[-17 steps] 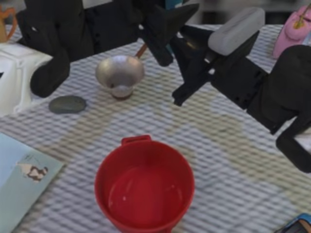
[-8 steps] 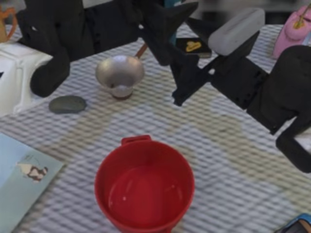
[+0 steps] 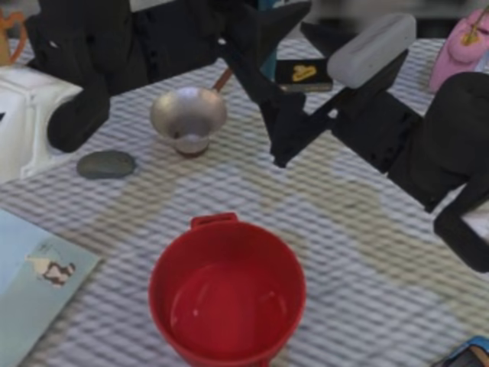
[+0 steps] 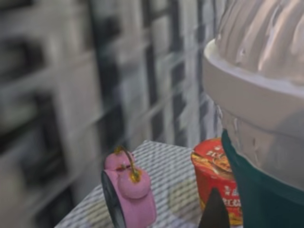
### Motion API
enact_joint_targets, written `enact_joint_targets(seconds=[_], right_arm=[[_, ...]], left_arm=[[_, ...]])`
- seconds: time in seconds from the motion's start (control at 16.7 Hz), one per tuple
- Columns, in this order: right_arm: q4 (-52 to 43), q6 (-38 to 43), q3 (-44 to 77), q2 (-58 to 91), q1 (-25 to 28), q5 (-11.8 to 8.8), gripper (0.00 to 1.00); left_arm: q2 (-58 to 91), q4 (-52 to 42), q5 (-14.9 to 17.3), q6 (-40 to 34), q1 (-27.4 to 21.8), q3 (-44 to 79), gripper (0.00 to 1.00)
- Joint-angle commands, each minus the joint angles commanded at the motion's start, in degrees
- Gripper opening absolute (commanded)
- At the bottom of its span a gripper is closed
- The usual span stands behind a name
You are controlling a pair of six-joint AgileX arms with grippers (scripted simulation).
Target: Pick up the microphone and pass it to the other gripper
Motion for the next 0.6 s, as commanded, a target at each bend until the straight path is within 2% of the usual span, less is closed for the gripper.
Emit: enact_joint_targets(seconds=[0.18,0.6], right_arm=[[-0.05,-0.14,-1.15,-0.66,-0.31,-0.04,1.0],[0.75,0.16,-14.77,-13.49,-2.08,-2.4,1.0]], left_arm=[[-0.58,-0.09,0.47,0.2,0.62,-0.04,0.0],[-4.31,-0.64,7.38,0.52,8.75,-3.63,0.0]])
